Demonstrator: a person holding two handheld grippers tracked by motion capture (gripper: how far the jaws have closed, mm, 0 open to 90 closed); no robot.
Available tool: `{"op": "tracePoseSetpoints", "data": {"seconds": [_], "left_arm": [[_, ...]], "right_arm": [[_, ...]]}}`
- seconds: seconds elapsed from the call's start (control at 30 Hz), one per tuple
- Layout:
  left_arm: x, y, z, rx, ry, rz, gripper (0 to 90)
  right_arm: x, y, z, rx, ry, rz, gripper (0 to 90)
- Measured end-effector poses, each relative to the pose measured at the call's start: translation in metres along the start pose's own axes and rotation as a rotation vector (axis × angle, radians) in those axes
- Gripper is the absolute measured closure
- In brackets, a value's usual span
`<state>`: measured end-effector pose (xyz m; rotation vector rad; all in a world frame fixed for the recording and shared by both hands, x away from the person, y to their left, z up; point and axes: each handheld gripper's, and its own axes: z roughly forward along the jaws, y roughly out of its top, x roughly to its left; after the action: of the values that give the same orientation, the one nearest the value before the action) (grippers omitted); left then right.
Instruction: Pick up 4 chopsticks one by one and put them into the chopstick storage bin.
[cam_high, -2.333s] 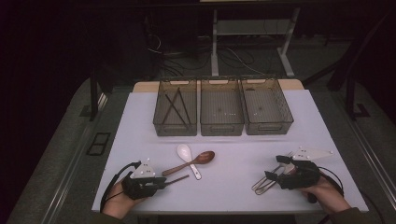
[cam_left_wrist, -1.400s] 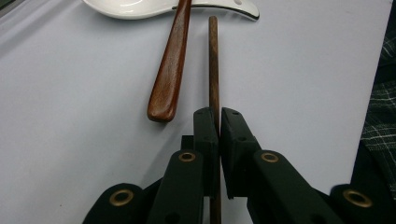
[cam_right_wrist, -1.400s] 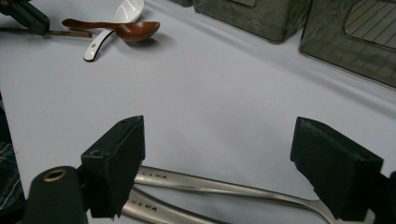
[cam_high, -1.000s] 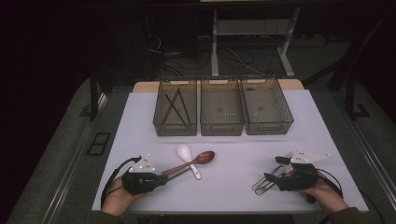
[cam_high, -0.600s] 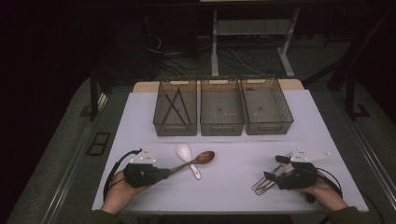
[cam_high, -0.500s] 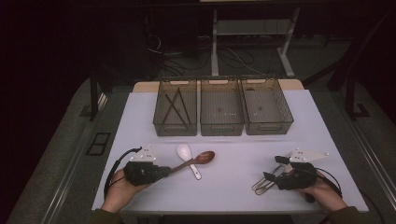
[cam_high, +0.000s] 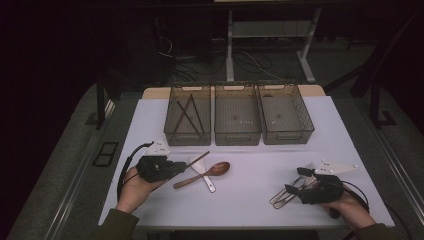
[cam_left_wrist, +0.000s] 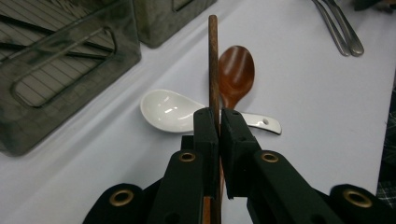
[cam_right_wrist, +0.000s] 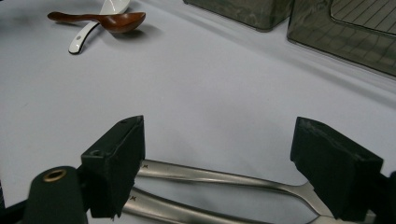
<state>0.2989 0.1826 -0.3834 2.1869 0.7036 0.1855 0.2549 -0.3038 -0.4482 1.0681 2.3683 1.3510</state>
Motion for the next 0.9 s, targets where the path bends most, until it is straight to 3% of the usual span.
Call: {"op": "tracePoseSetpoints", "data": {"seconds": [0.5, 0.9], "left_arm": [[0.013, 0.020, -0.001, -0.045, 0.065, -0.011, 84.5], [0.037, 0.053, 0.004, -0.118, 0.104, -0.041, 84.5]], "right_arm": [[0.001, 0.004, 0.002, 0.000, 0.012, -0.016, 17.3], [0.002, 0.008, 0.005, -0.013, 0.019, -0.006, 17.3]]}}
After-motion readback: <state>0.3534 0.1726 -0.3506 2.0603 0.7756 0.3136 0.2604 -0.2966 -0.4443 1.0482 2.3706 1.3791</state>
